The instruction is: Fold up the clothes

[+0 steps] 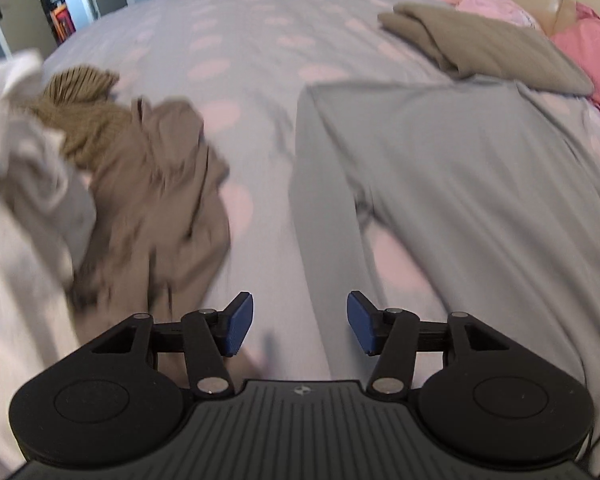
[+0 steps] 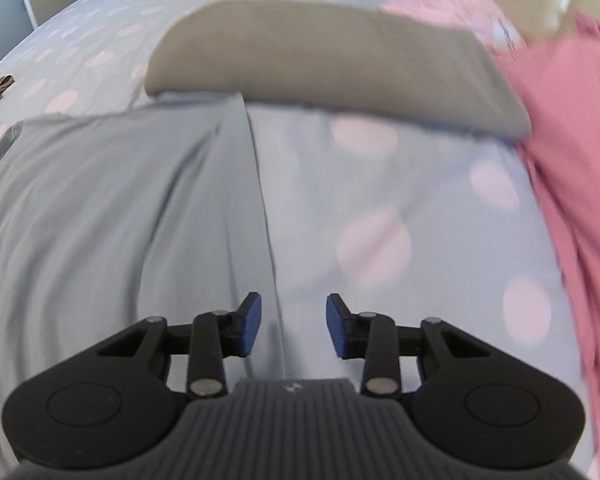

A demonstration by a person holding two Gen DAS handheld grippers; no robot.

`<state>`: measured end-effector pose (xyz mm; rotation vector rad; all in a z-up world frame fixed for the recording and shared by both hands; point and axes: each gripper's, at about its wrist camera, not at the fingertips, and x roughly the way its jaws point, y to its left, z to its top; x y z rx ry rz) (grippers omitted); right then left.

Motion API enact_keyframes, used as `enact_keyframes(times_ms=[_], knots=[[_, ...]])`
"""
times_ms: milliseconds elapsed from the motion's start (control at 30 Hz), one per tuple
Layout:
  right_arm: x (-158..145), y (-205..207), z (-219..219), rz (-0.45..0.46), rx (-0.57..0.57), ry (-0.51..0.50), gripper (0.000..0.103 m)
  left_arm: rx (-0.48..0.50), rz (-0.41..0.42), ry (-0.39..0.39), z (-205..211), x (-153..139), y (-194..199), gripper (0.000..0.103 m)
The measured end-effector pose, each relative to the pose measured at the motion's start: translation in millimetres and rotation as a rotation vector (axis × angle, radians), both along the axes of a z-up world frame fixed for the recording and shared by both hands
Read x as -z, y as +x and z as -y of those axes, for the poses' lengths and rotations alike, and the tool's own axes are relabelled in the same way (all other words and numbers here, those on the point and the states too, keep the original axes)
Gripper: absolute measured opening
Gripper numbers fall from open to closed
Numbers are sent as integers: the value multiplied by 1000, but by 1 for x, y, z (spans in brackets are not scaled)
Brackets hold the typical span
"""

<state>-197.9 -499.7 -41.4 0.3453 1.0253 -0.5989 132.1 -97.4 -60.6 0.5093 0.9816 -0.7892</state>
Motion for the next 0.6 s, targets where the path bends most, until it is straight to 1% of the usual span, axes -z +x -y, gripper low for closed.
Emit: enact_keyframes(times_ms=[33,67,133,233,300,333,367,400,433,467,600], knots=[[3,-9,-4,-3,7,13,33,0,-10,11,-4,4,-5,51],[5,-17,-9,-5,7,21,32,2,-15,21,-8,8,-10,51],[8,-29,-19,-2,-3,27,32,5,-28,44,-16,17,-19,51],[17,-38,-29,-17,-20,28,32,18,-62,83,-19,32,-28,48],[24,-43,-31,-21,-15,53,32,36,-56,102,-19,40,-34,47],[28,-44,-30,-24,-11,75,30,38,-46,101,-19,41,-36,47],[33,-45,-31,-38,-6,87,24,38,-41,101,-19,41,-37,46],[38,-46,-31,-54,-3,97,8,36,-48,98,-19,41,-37,44],[42,-46,-32,-69,-4,104,2,31,-63,91,-19,41,-36,36],[42,-47,-32,-71,3,99,2,28,-77,85,-19,39,-35,30],[18,-52,-18,-55,84,5,1,52,-80,87,-17,39,-39,19]])
